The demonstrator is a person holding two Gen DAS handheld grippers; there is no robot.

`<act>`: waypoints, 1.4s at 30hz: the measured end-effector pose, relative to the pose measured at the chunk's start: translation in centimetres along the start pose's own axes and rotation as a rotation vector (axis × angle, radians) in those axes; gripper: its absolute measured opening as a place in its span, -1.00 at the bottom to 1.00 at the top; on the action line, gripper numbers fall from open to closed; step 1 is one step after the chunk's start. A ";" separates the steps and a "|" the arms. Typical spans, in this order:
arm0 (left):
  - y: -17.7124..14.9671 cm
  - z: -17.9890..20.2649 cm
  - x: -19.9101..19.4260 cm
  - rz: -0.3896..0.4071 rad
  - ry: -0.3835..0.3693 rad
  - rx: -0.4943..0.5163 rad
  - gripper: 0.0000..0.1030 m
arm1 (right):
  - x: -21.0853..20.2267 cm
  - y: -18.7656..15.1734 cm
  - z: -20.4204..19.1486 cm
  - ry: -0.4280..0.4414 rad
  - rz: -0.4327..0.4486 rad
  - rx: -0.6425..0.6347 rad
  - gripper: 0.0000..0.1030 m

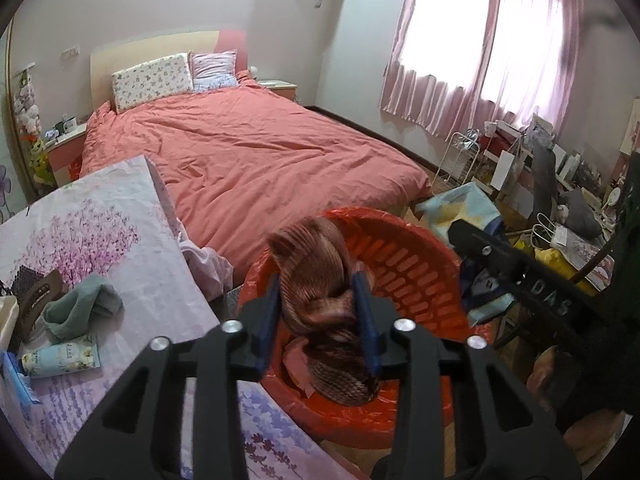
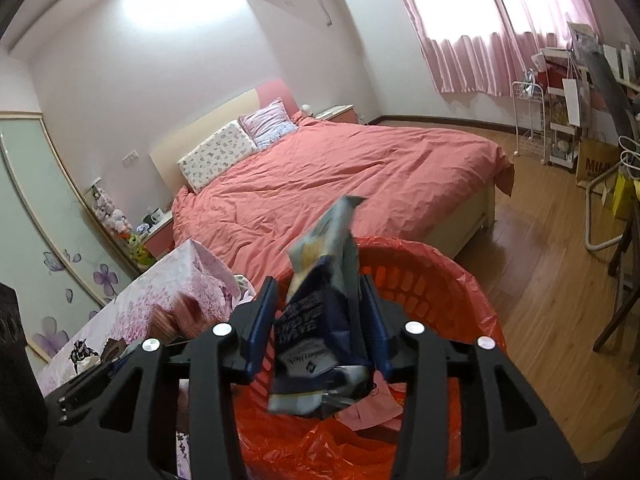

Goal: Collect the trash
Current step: 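Carry bag and scrunchie over the orange basket and open both tools to drop them, then move both open tools back over the remaining items on the bed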

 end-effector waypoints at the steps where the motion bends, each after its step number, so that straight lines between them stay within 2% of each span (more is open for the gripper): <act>1: -0.1 -0.2 0.3 -0.007 0.002 -0.004 -0.22 | 0.1 -0.1 0.3 -0.003 -0.005 0.007 -0.04; 6: -0.5 -1.3 0.4 -0.017 0.030 -0.011 -0.09 | 0.1 -0.5 0.7 -0.024 -0.015 0.017 0.06; 11: -1.0 -2.5 -0.7 -0.007 0.083 -0.005 0.09 | -0.1 -1.0 0.1 -0.049 -0.026 -0.019 0.07; 18: -2.1 -4.8 -3.1 0.024 0.197 -0.014 0.51 | -0.2 -1.1 -1.3 -0.065 -0.035 -0.055 0.14; 25: -3.1 -8.7 -6.3 0.020 0.254 -0.071 0.53 | -0.5 -2.4 -4.6 -0.062 -0.061 -0.121 0.14; 33: -5.6 -16.0 -12.5 0.043 0.339 -0.157 0.53 | -0.4 -5.6 -10.9 0.022 -0.119 -0.239 0.14; 38: -7.5 -21.7 -16.4 0.068 0.425 -0.241 0.53 | -0.1 -8.2 -15.8 0.119 -0.158 -0.317 0.14; 42: -9.2 -26.4 -18.7 0.070 0.558 -0.281 0.53 | 0.2 -10.2 -19.1 0.176 -0.190 -0.371 0.14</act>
Point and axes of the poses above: each gripper's, at about its wrist camera, not at the fingertips, and x roughly the way its jaws point, z to its right, y to its top, the point moved 2 cm from there along x, roughly the way its jaws point, and after that the axes turned 2 degrees about z, right-handed, at the moved point
